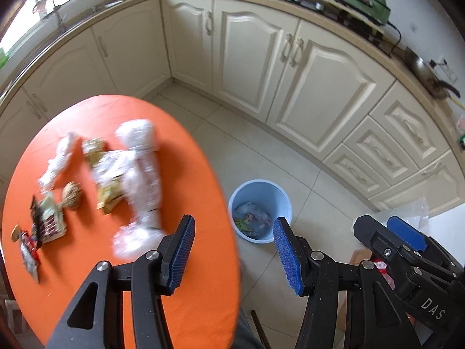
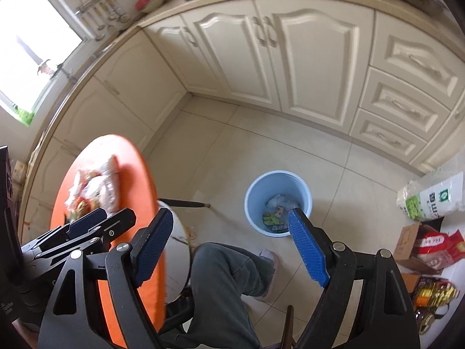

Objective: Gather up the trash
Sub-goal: 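Swing both open tools back over the orange table, then grasp the white printed snack wrapper with the left tool while the right tool grasps another brown ball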

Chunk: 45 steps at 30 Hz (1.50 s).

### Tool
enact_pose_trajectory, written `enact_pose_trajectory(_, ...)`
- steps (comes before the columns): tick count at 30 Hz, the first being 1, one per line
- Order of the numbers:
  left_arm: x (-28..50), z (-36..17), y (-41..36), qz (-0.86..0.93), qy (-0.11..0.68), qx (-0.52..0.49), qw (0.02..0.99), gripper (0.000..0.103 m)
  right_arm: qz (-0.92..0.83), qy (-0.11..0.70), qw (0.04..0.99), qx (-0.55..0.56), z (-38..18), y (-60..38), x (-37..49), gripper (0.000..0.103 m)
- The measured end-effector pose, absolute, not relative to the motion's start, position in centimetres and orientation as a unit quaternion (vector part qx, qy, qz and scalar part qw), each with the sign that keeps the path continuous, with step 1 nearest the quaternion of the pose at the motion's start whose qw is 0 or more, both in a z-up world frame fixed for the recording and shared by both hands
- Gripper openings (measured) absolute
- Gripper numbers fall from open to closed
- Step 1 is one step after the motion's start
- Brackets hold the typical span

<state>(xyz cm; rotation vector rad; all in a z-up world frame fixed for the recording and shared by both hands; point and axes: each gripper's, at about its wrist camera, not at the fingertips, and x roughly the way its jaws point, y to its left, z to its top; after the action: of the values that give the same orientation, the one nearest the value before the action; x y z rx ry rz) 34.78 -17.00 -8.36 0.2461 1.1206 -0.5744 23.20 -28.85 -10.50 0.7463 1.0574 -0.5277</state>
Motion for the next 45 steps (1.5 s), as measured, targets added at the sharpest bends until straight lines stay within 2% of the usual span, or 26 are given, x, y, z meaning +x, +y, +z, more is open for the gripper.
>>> enact_pose_trajectory(11,33.2,-4.6,1.3,-0.166,0.513,0.033,0.842,0.053,-0.14,0.496,0.809,0.281,-7.6,-17.0,30.4,0.084)
enact_pose_trajectory(21,34.4,-5.6,15.2,-0.069,0.546,-0.053,0.834,0.053,-0.062,0.544,0.805,0.228,-9.8,-7.9,39.4,0.083)
enact_pose_trajectory(26,36.2,-6.0,19.1,-0.044,0.559,-0.089,0.823,0.053,-0.045,0.577,0.789,0.206,-12.3,-5.7,43.5,0.08)
enact_pose_trajectory(31,38.8,-7.0,21.5,-0.031,0.573,-0.106,0.812,0.053,-0.03,0.597,0.777,0.196,-14.4,-4.7,46.9,0.072)
enact_pose_trajectory(35,40.3,-8.0,22.0,-0.035,0.589,-0.118,0.799,0.055,-0.034,0.612,0.766,0.194,-16.4,-4.6,49.0,0.072)
enact_pose_trajectory(39,42.3,-9.6,22.1,-0.036,0.608,-0.13,0.783,0.055,-0.041,0.632,0.753,0.181,-18.5,-4.5,50.6,0.059)
enact_pose_trajectory(42,43.0,-10.2,22.0,-0.039,0.613,-0.132,0.778,0.055,-0.032,0.632,0.749,0.196,-19.4,-4.9,51.2,0.058)
enact_pose_trajectory(44,43.5,-10.5,21.9,-0.038,0.616,-0.135,0.775,0.056,-0.026,0.626,0.755,0.193,-19.3,-4.9,51.4,0.048)
enact_pose_trajectory(45,43.7,-10.6,21.9,-0.039,0.618,-0.138,0.773,0.056,-0.027,0.626,0.757,0.185,-19.3,-4.9,51.5,0.035)
